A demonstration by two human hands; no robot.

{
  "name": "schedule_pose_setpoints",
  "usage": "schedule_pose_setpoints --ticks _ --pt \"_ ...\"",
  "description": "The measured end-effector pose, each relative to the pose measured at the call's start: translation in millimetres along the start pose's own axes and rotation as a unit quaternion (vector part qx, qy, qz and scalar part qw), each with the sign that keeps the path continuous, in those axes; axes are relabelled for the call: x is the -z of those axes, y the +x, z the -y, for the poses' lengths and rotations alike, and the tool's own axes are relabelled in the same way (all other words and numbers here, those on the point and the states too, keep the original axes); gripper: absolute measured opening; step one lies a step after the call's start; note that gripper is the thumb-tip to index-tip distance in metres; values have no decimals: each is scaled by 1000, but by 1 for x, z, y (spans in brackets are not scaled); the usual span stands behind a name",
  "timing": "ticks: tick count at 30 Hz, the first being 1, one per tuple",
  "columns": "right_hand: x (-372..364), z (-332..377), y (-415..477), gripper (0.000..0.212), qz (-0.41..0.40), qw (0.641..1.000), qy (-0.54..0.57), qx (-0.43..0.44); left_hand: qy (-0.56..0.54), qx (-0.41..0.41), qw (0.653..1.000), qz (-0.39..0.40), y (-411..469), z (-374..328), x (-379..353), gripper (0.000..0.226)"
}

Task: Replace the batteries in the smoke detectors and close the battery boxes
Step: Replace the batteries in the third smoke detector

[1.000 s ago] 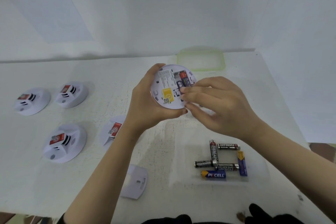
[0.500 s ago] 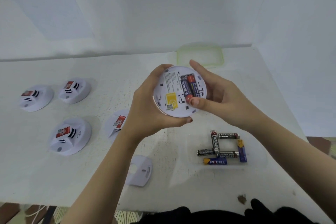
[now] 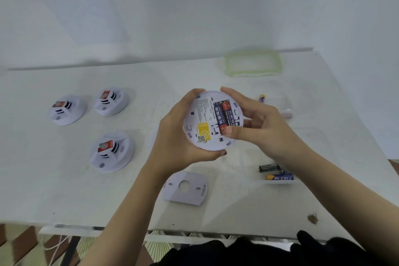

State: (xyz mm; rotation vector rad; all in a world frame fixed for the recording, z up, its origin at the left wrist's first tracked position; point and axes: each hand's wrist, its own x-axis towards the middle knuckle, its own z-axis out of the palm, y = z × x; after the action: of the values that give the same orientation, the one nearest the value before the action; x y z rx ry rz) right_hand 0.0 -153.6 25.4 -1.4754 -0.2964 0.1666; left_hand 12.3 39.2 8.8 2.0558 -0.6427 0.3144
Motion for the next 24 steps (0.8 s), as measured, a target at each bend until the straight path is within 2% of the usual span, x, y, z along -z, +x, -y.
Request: schedule_pose_setpoints --ticks 7,12,15,18,21,23,24 --pt "-35 -10 -2 65 -22 1000 -5 -1 -1 23 1000 10 -22 10 23 96" --pt "-63 -20 -5 57 5 1000 -17 -4 -23 34 999 11 -43 20 42 95" --pt "-80 -35 -11 51 -46 998 -9 -30 -30 53 998 16 -58 28 54 97" --pt "-84 -59 -21 44 -75 976 -206 -7 -30 70 997 25 -72 39 71 98" --pt "-84 -74 -34 63 4 907 -420 17 -22 90 995 29 -88 52 87 98" --pt "-87 -80 -42 80 59 858 -510 15 -27 109 993 28 -99 60 95 100" --pt "-89 -83 -46 83 68 846 -528 13 -21 113 993 29 -104 64 98 101"
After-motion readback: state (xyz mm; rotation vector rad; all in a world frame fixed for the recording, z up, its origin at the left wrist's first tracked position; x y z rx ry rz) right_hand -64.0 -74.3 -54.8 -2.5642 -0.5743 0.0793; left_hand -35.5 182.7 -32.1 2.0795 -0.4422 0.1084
